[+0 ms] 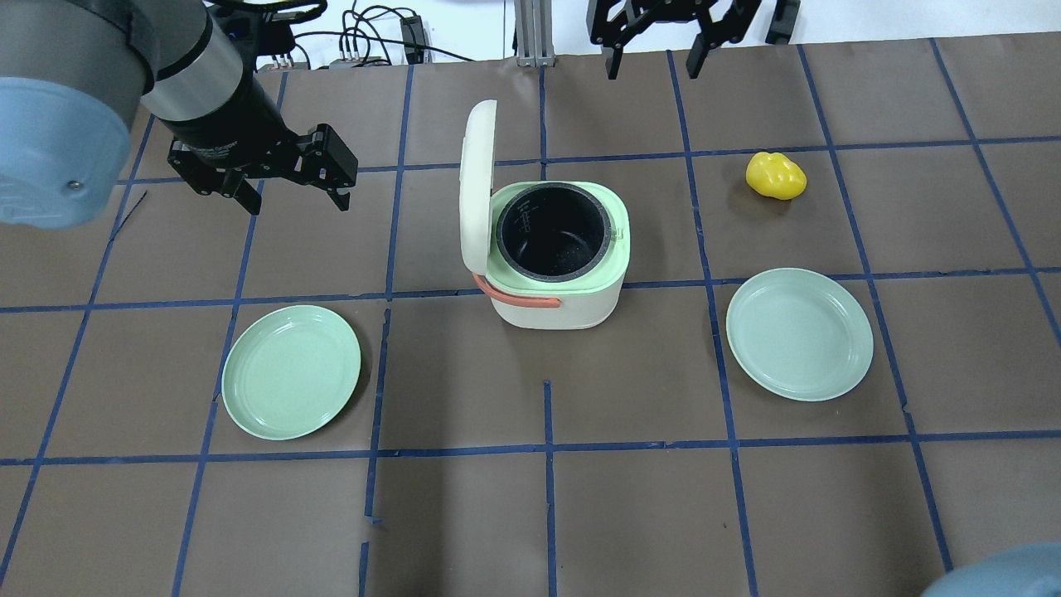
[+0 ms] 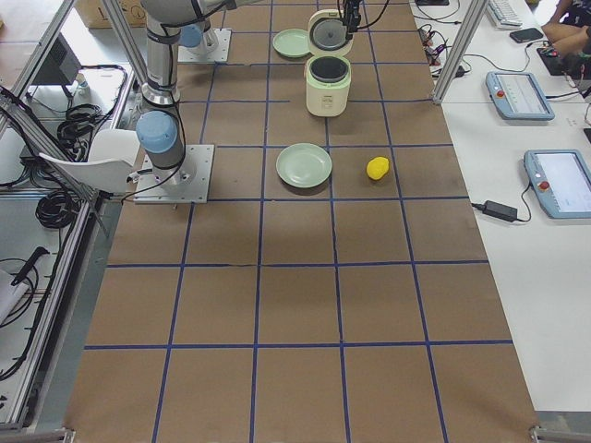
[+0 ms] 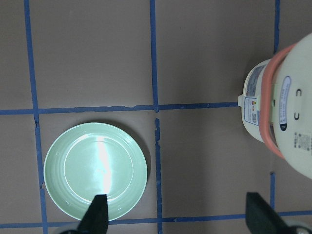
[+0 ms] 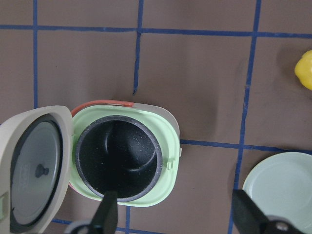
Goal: Press rice cooker button
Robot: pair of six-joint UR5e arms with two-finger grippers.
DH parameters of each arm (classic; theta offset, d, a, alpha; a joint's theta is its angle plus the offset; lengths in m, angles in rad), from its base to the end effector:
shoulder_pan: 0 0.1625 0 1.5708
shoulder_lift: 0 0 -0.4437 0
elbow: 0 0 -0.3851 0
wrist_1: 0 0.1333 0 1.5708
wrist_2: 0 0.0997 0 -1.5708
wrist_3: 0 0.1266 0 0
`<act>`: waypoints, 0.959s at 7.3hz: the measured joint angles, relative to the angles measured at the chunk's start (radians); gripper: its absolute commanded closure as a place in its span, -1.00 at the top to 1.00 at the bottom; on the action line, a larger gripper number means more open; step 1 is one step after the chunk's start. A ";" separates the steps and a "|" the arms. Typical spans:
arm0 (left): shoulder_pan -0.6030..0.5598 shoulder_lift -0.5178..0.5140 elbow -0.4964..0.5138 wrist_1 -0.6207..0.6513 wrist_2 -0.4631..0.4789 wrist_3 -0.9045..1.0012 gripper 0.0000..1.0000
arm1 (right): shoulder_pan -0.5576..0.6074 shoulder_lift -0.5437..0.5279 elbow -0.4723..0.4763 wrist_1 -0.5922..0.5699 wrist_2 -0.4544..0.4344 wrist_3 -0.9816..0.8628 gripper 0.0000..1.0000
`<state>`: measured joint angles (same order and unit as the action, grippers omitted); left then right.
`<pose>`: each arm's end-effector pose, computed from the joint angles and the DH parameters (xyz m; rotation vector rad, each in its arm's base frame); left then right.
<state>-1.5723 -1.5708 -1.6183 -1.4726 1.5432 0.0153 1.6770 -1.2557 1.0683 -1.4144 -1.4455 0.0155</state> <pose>-0.1375 -0.4904 0.4666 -0.0272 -3.1132 0.0792 0.2139 -0.6001 0.5336 -0.1396 3.0112 -0.0351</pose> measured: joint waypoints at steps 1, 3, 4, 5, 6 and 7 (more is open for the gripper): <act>0.000 0.000 0.000 0.000 0.000 0.000 1.00 | -0.063 -0.020 0.012 0.028 0.000 -0.113 1.00; 0.000 0.000 0.000 0.000 0.000 0.000 1.00 | -0.182 -0.099 0.105 0.088 -0.001 -0.251 1.00; 0.000 0.000 0.000 0.000 0.000 0.000 1.00 | -0.207 -0.139 0.162 0.093 -0.002 -0.265 1.00; 0.000 0.000 0.000 0.000 0.000 0.000 1.00 | -0.215 -0.166 0.201 0.091 -0.012 -0.267 1.00; 0.000 0.000 0.001 0.000 0.000 0.000 1.00 | -0.215 -0.179 0.221 0.090 -0.045 -0.261 1.00; 0.000 0.000 0.001 0.000 0.000 0.000 1.00 | -0.214 -0.186 0.231 0.092 -0.082 -0.245 1.00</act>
<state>-1.5723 -1.5708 -1.6170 -1.4726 1.5432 0.0154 1.4629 -1.4414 1.2995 -1.3227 -1.5271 -0.2291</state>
